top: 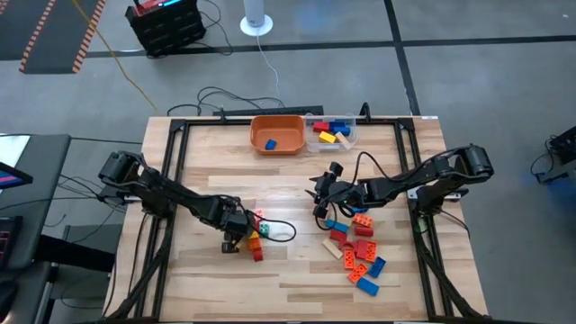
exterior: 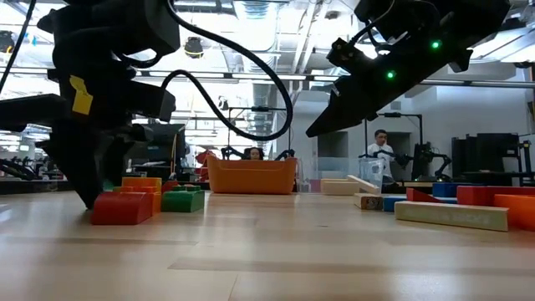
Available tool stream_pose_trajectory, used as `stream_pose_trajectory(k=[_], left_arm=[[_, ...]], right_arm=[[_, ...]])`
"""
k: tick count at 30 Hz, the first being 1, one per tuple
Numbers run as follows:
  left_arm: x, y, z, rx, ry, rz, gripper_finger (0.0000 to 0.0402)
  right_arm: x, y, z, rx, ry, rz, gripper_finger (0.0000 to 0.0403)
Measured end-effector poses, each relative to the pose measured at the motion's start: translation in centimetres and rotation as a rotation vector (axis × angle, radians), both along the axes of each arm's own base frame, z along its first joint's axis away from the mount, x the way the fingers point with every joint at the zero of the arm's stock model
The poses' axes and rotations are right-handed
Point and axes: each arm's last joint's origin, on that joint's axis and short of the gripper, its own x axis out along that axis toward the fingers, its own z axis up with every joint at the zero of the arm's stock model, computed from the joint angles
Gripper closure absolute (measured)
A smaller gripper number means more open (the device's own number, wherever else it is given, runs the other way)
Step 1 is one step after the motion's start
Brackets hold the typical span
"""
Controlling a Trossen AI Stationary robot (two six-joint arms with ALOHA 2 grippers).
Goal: Sort blocks by size
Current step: Put the right green small game piece into the orange bin
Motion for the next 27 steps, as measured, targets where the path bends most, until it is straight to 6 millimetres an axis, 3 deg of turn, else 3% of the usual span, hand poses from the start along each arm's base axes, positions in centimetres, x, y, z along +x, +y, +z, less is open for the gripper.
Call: stream_pose_trajectory(k=[5,13,17,22,27], left_arm=[[-0.2,1.1,0.6,0.021,0.000,-0.014,0.0275],[-0.8,5.6,4.1,0.101,-0.107,0.032,0.0275],[-0.4,9.6,5.7,0.239,-0.224,0.092,0.0275],[0.6,16.2,6.9,0.340,-0.424,0.194,0.0275],[0.5,22.6,7.0,0.325,-0.539,0.302,0.0275]], right_arm=[[0.0,0.0,0.0,-0.001,0.002,0.000,0.0186],[-0.7,-0.4,0.2,-0.005,0.050,-0.011,0.0186],[-0.6,-0.8,0.4,-0.004,0.036,-0.027,0.0186],[-0.5,-1.2,0.4,-0.002,0.026,-0.040,0.0186],[-0.5,-1.2,0.4,-0.003,0.023,-0.038,0.0186]])
